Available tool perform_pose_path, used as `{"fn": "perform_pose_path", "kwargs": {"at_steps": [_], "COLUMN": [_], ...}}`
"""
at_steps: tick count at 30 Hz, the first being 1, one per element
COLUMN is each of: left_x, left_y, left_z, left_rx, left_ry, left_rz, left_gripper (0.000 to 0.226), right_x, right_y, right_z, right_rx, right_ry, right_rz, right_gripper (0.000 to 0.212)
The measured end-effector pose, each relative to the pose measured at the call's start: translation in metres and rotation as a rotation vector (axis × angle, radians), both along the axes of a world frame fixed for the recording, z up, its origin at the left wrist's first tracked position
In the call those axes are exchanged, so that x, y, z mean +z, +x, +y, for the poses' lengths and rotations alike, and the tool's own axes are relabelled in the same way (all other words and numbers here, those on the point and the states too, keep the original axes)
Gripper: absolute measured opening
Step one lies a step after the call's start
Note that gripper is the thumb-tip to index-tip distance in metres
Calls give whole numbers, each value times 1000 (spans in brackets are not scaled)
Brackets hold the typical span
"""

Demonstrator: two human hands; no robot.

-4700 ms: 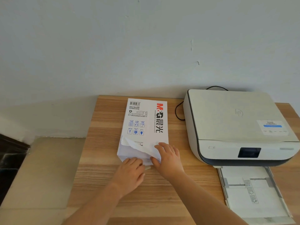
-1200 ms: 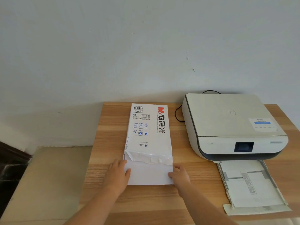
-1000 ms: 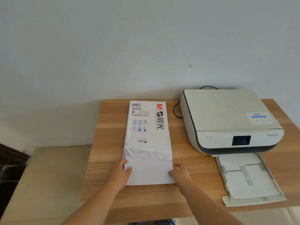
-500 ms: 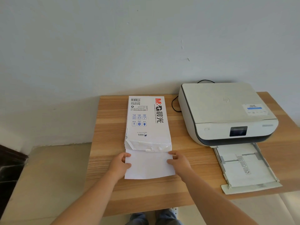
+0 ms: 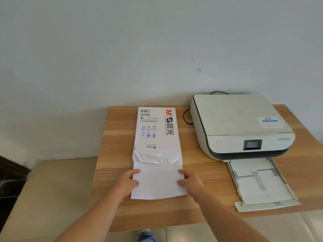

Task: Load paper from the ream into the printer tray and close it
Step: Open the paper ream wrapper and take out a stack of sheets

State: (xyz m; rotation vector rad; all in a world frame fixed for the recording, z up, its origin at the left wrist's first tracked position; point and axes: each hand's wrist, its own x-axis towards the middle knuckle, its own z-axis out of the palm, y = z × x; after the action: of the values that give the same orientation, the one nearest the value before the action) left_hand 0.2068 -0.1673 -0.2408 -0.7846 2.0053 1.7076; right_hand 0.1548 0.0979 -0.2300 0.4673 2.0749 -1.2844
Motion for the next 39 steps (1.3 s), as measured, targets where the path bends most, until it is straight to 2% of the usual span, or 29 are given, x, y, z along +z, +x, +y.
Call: {"fn": "perform_pose_path", "kwargs": {"at_steps": [15,30,39], "left_x": [32,59,68], "left_y": [59,126,158], "left_z": [27,47,44], "left_rx": [95,63,34], "left_ry": [24,-54,-29], "left_rz": [-11,6,22], "left_gripper": [51,50,49], "right_x": [5,20,23], "right_y": [41,102,141], "right_z": [33,51,50], "right_rx": [38,32,-2], "right_ry": [-113,-195,-178], "right_rz": [-13,0,24], "right_gripper": [51,50,50]}}
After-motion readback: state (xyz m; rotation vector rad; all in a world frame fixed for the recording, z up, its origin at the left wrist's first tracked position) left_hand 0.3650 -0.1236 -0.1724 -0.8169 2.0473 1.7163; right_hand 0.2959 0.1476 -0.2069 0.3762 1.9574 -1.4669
